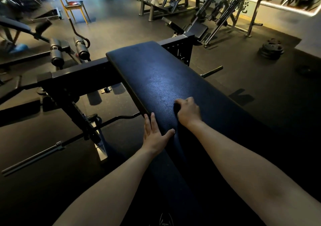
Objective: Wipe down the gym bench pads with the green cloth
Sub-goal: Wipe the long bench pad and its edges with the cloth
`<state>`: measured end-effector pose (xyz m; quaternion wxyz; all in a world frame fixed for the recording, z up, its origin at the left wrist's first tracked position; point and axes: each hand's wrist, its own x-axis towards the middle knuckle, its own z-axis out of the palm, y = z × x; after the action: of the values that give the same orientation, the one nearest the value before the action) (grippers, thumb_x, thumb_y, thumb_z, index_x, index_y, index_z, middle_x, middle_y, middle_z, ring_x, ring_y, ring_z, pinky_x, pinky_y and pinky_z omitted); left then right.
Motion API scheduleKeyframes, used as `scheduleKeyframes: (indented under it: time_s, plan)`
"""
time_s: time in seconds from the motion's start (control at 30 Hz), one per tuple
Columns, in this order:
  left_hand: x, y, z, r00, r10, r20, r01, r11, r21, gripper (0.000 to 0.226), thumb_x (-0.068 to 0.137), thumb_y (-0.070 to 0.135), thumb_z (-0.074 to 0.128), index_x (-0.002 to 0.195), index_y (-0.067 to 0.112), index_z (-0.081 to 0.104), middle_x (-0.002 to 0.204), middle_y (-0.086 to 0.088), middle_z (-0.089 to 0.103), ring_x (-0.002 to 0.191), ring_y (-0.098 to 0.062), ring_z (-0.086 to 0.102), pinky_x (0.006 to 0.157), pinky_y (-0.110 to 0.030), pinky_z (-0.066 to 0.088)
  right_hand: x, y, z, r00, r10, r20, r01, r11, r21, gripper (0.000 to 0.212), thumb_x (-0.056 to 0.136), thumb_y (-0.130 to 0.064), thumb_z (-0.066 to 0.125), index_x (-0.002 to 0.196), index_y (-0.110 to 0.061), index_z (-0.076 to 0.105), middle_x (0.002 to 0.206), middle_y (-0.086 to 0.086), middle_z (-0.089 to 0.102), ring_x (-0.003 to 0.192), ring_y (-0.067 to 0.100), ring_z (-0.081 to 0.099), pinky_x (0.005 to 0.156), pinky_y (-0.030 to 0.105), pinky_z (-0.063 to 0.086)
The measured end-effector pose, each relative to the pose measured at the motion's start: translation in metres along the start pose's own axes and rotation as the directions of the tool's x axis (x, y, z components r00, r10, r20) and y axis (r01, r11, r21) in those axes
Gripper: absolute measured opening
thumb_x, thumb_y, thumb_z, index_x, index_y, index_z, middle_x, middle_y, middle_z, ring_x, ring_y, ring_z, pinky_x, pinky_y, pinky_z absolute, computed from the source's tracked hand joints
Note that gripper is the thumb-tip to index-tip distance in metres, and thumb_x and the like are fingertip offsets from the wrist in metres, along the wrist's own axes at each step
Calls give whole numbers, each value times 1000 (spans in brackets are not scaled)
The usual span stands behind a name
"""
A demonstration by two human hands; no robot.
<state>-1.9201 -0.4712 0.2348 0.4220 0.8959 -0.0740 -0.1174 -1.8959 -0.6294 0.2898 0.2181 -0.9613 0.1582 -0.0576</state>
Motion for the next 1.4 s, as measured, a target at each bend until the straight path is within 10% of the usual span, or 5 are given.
scheduleKeyframes:
  time_s: [0.27, 0.6, 0.87, 1.1, 1.4]
  plan:
    - [-3, -2, -6, 998, 2, 63, -5, 999, 41, 113, 82, 69, 62, 159, 28, -10, 164, 1, -26, 152, -15, -17, 124, -41, 2, -22, 1, 4, 888, -435, 151, 423, 900, 104, 56, 84, 3, 53, 129, -27, 65, 110, 11, 54, 96, 30, 59, 86, 30, 44]
    - [-7, 10, -11, 999, 28, 47, -38, 970, 240, 103, 91, 65, 50, 159, 17, -11, 163, -6, -28, 150, -19, -25, 123, -44, -10, 0, 46, -22, 986, 154, -67, -151, 987, 57, 40, 97, -17, 48, 133, -31, 59, 119, 12, 46, 104, 38, 56, 96, 37, 44]
    - [19, 42, -16, 994, 110, 30, -113, 925, 362, 80, 96, 42, 48, 159, 9, 11, 167, -7, 3, 153, -21, -10, 122, -49, -10, -24, 11, -11, 941, -331, 72, 324, 941, 94, 41, 85, -13, 59, 121, -28, 71, 106, 6, 60, 98, 27, 62, 90, 38, 49]
    - [48, 91, 13, 986, 88, 139, -136, 909, 394, 84, 93, 52, 51, 160, 18, 13, 167, -2, 7, 153, -23, 0, 122, -52, -4, 9, 69, -20, 956, -293, 29, 294, 956, -12, 53, 84, -45, 33, 115, -32, 73, 102, 12, 54, 79, 36, 58, 78, 36, 39]
    - [46, 86, 32, 991, 76, 111, -126, 813, 569, 73, 91, 68, 35, 156, 45, 11, 167, 5, -1, 151, -22, -6, 119, -55, -7, 58, 130, -62, 992, 98, -84, -103, 993, -57, 48, 96, -12, 42, 134, -36, 58, 120, 10, 43, 101, 35, 51, 95, 39, 38]
